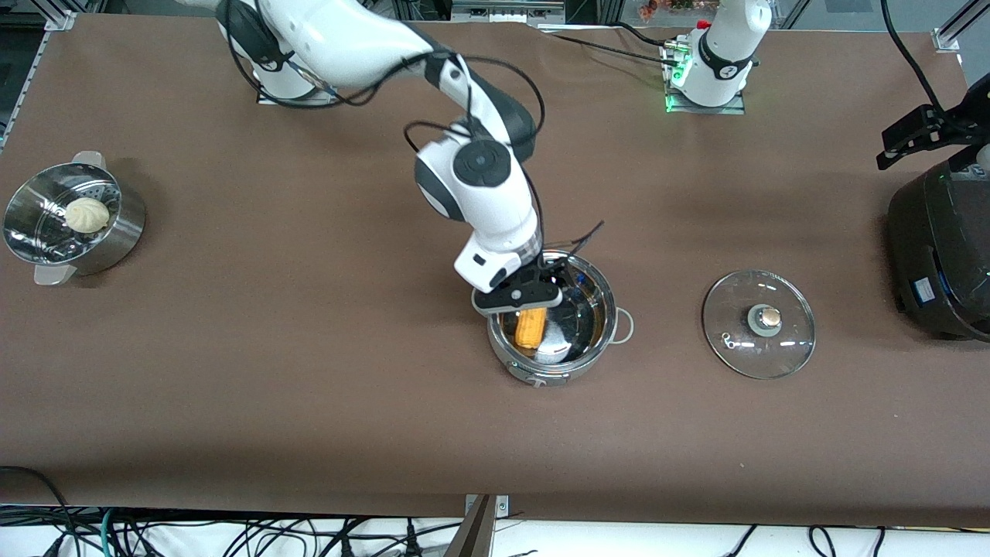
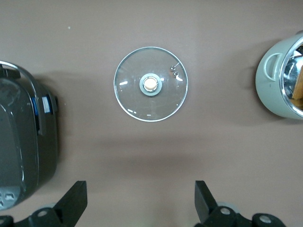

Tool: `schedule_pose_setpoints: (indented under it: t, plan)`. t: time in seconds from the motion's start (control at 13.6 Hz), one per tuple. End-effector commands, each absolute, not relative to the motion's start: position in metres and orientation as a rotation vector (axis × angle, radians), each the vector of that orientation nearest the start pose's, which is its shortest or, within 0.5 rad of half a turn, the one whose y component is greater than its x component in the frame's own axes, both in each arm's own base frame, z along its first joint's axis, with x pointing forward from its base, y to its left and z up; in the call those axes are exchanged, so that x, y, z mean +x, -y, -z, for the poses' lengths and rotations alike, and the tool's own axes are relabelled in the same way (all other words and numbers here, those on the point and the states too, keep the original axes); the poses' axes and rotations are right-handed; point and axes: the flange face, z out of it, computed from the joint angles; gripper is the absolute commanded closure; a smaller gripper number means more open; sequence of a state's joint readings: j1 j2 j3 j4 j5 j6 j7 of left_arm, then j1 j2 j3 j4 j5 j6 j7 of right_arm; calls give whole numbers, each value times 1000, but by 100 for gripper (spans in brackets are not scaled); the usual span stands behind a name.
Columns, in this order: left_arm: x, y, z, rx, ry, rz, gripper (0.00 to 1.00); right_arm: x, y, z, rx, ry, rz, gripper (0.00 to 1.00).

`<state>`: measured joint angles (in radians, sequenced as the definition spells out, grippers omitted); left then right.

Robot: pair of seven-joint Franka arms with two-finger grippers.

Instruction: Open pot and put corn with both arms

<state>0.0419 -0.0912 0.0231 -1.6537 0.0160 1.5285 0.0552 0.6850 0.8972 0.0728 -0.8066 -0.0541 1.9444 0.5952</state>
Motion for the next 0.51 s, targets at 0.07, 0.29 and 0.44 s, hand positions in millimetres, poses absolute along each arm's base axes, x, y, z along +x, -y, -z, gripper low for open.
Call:
schedule_pose_setpoints:
  t: [0.07, 0.29, 0.44]
  plan:
    - [525, -29, -629, -3134, 90, -113, 0, 620, -433, -500, -3064, 240, 167, 0]
    - [526, -31, -629, -3131, 135, -113, 0, 634, -331, -541, -3163, 170, -34, 0]
    - [526, -30, -629, -3131, 135, -113, 0, 651, -246, -554, -3184, 178, -156, 0]
